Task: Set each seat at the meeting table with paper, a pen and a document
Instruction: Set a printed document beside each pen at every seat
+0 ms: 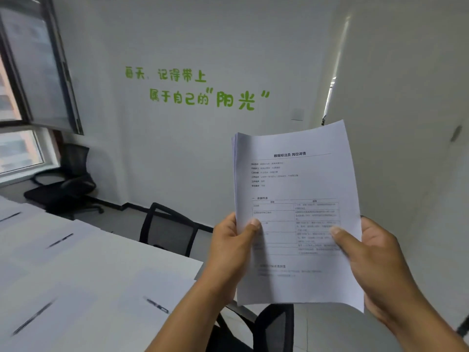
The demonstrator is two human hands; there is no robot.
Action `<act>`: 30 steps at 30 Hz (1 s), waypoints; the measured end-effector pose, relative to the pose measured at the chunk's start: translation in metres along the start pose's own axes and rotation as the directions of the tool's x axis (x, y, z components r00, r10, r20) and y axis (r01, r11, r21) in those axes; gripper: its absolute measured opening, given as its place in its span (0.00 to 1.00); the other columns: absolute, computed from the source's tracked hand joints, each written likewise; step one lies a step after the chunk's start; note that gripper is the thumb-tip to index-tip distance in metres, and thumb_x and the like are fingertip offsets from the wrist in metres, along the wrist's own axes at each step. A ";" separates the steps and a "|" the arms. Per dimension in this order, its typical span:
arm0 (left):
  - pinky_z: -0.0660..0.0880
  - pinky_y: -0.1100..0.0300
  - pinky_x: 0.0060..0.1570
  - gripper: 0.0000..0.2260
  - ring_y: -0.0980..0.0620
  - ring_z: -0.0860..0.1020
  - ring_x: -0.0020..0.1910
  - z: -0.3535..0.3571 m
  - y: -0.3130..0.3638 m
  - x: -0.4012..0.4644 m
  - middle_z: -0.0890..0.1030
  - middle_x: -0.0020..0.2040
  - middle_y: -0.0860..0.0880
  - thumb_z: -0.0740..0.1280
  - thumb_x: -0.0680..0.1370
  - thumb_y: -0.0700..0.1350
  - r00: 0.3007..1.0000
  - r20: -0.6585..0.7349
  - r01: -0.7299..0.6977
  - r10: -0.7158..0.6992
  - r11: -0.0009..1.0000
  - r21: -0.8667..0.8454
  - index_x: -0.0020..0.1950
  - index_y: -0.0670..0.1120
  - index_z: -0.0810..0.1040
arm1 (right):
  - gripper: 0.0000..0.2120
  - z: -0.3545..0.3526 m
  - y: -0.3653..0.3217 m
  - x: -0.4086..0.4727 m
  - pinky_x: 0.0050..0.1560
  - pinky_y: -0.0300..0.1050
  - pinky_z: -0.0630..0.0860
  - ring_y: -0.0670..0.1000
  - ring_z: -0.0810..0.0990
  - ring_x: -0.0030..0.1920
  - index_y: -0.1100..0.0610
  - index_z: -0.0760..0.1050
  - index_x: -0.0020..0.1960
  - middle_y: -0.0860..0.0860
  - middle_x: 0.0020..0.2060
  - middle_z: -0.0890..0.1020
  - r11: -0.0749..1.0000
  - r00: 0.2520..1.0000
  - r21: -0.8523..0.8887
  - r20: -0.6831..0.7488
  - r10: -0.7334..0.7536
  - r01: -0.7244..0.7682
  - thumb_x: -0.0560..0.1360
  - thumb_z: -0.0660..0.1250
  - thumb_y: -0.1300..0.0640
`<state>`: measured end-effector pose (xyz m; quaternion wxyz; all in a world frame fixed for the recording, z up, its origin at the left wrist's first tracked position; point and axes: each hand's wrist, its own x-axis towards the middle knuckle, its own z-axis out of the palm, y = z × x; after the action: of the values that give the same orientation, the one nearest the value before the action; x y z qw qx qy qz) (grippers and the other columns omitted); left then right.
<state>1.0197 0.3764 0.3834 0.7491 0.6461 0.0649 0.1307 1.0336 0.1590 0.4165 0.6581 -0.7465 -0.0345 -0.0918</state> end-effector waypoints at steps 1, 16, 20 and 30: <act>0.81 0.63 0.44 0.08 0.56 0.89 0.51 -0.003 -0.005 0.009 0.90 0.54 0.56 0.65 0.88 0.47 1.000 -0.027 -0.001 0.001 1.000 0.006 0.64 0.51 0.83 | 0.10 0.009 0.005 0.013 0.57 0.61 0.85 0.52 0.90 0.50 0.50 0.84 0.59 0.47 0.51 0.90 1.000 1.000 0.003 0.031 0.005 -0.005 0.86 0.66 0.61; 0.85 0.50 0.60 0.09 0.55 0.88 0.55 0.001 -0.085 0.157 0.90 0.57 0.57 0.65 0.89 0.47 0.846 -0.524 0.132 -0.098 0.991 0.029 0.65 0.54 0.82 | 0.08 0.114 0.107 0.247 0.52 0.59 0.86 0.54 0.91 0.46 0.52 0.84 0.56 0.48 0.48 0.91 0.995 0.872 -0.033 0.479 0.102 -0.098 0.85 0.66 0.61; 0.84 0.47 0.62 0.09 0.54 0.88 0.55 -0.015 -0.098 0.164 0.90 0.57 0.57 0.64 0.89 0.47 0.750 -0.651 0.170 -0.119 0.985 0.016 0.64 0.54 0.83 | 0.09 0.158 0.129 0.274 0.50 0.58 0.86 0.53 0.91 0.46 0.52 0.84 0.56 0.46 0.47 0.91 0.993 0.779 -0.045 0.617 0.113 -0.109 0.85 0.66 0.61; 0.85 0.47 0.59 0.09 0.52 0.89 0.53 -0.078 -0.100 0.124 0.91 0.54 0.55 0.65 0.88 0.43 0.531 -0.842 0.167 -0.096 0.986 -0.007 0.62 0.51 0.84 | 0.09 0.255 0.151 0.240 0.50 0.58 0.86 0.53 0.91 0.49 0.50 0.84 0.59 0.47 0.50 0.90 0.985 0.558 -0.045 0.819 0.133 -0.169 0.86 0.65 0.59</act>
<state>1.1286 0.4724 0.2812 0.6094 0.5253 0.4687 0.3647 1.3186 0.3748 0.2827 0.5872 -0.6913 -0.2724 0.3211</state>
